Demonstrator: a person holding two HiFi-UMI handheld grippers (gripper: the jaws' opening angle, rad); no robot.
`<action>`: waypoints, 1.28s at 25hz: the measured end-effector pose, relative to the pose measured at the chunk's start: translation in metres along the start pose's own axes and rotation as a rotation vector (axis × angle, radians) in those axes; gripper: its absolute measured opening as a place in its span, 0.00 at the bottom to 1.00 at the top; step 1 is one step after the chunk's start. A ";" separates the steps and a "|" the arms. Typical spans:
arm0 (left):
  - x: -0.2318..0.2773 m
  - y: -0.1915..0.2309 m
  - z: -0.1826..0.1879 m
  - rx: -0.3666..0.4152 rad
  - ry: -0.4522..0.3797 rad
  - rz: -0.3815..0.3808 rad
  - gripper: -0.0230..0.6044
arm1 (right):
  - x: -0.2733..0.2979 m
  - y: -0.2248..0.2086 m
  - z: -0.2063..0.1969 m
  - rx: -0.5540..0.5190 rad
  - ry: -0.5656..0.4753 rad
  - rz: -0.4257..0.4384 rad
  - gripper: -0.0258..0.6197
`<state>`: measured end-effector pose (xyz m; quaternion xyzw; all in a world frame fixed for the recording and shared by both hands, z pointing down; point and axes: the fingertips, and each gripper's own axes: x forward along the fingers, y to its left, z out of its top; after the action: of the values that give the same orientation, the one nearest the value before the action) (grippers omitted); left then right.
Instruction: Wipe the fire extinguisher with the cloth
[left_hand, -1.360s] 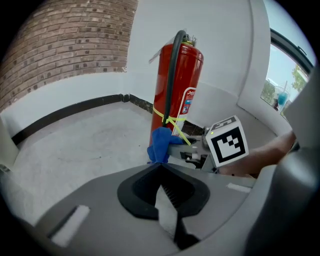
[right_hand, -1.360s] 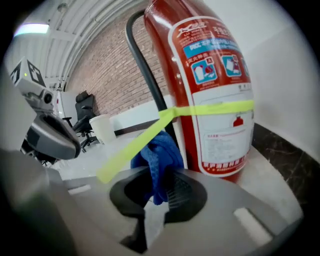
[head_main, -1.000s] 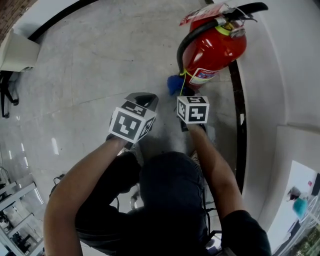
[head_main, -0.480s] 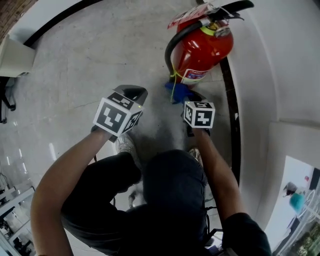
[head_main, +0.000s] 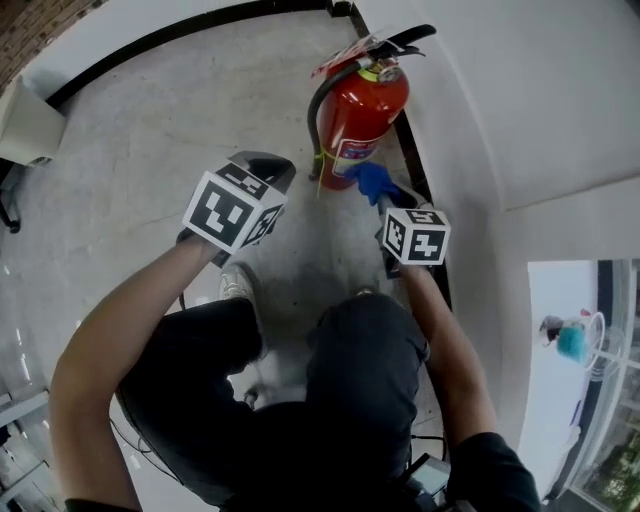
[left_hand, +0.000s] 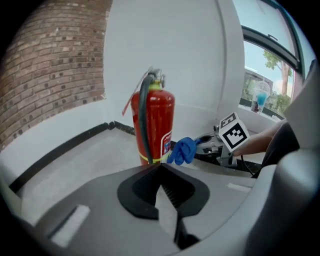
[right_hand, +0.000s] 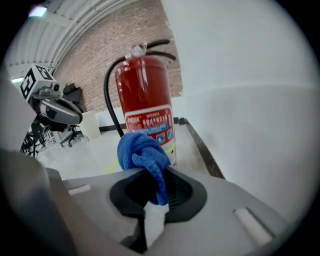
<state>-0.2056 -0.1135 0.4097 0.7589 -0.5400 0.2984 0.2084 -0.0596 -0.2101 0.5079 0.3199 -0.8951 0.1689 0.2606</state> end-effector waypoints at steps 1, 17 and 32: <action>-0.007 -0.004 0.011 0.019 -0.023 0.002 0.05 | -0.013 0.002 0.011 -0.014 -0.021 0.003 0.09; -0.135 -0.079 0.102 0.132 -0.357 0.074 0.05 | -0.224 0.100 0.183 -0.207 -0.452 0.130 0.10; -0.226 -0.176 0.115 0.179 -0.502 0.015 0.05 | -0.338 0.176 0.160 -0.191 -0.552 0.106 0.10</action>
<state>-0.0671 0.0280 0.1729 0.8205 -0.5518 0.1491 -0.0023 -0.0103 0.0086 0.1607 0.2807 -0.9594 0.0040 0.0271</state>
